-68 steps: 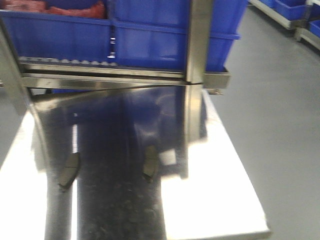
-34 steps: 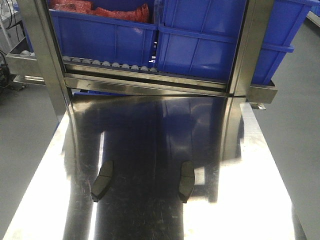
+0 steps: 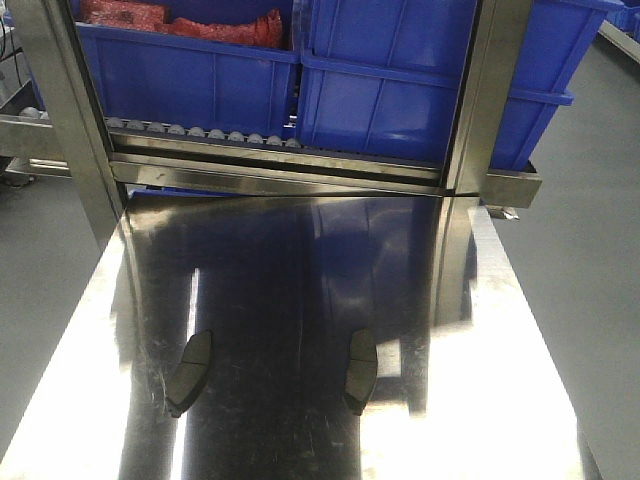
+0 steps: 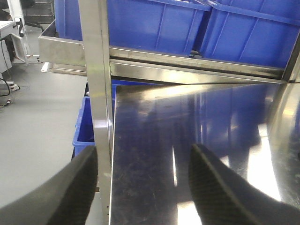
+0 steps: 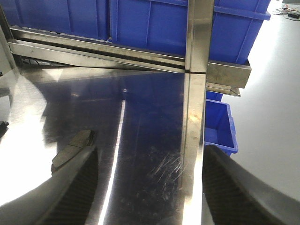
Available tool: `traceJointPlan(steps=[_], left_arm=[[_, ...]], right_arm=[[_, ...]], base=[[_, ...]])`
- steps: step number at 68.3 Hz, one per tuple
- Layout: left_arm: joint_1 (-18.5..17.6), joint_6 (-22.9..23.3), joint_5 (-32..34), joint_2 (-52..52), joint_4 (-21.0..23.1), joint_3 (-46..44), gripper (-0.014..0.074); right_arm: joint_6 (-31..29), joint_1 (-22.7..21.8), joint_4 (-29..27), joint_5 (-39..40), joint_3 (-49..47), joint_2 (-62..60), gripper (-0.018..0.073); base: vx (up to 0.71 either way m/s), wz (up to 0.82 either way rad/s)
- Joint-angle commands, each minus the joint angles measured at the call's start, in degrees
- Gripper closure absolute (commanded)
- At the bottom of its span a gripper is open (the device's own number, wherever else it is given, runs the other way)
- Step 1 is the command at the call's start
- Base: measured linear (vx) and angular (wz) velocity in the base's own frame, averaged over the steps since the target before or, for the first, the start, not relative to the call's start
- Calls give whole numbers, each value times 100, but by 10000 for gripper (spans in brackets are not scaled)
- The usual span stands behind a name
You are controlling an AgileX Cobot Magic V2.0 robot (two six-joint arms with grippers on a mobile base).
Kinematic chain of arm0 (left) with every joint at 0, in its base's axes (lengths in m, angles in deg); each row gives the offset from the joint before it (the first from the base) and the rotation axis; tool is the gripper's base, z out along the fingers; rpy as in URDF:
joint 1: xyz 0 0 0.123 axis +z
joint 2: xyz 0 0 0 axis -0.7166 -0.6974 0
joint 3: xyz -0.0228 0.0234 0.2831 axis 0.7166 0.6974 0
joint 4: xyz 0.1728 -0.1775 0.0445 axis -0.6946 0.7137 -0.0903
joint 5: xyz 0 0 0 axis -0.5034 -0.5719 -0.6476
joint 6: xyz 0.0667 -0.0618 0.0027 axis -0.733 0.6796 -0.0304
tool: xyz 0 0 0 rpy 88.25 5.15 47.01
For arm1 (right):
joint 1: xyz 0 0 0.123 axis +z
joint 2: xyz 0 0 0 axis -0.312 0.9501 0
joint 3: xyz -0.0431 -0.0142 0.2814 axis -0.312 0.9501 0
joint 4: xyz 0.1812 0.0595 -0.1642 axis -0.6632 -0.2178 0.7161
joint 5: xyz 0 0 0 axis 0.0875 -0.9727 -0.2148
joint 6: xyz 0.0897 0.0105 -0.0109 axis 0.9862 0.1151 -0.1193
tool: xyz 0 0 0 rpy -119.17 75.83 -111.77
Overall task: Move and align brake pads A on conveyor
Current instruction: 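Turn the base to face the steel table with two brake pads, then lower the open left gripper over the brake pad nearest it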
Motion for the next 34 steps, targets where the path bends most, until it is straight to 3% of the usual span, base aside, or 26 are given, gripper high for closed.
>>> traceJointPlan(steps=[1,34], left_arm=[[-21,17,449,-76,41,-135,174],[-22,17,449,-76,41,-135,174]], right_arm=[[-62,-4,50,415,-134,81,93],[-62,-4,50,415,-134,81,93]], base=[[0,2],[0,1]])
